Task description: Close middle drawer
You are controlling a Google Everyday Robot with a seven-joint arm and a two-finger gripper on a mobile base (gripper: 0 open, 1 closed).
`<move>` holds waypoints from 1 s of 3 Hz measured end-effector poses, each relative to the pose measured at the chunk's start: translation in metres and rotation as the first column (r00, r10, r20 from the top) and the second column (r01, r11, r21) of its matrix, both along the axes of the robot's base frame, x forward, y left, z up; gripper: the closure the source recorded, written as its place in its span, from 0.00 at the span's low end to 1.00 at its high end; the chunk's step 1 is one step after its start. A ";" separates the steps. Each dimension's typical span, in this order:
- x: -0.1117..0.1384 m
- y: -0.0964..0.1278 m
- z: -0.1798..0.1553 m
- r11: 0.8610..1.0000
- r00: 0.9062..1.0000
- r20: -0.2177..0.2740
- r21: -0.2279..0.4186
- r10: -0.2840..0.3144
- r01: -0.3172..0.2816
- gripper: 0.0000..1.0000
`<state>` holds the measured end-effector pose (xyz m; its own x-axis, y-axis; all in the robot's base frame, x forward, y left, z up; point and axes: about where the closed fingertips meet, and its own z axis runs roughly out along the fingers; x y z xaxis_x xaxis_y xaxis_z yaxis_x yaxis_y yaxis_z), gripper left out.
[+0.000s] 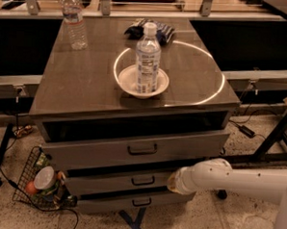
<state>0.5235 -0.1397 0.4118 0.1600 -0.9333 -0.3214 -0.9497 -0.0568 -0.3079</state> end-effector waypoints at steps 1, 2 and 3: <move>0.030 0.025 0.009 0.999 0.996 0.085 0.033 0.019 -0.022 1.00; 0.033 0.025 0.013 0.999 0.995 0.097 0.028 0.019 -0.022 1.00; 0.014 -0.008 0.031 0.999 0.996 0.084 -0.042 -0.018 0.022 1.00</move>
Offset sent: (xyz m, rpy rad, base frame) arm 0.0298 0.0096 0.0350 -0.0241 -0.1460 -0.0179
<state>0.5373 -0.1480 0.4423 0.1660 -0.9491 -0.2676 -0.9217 -0.0529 -0.3843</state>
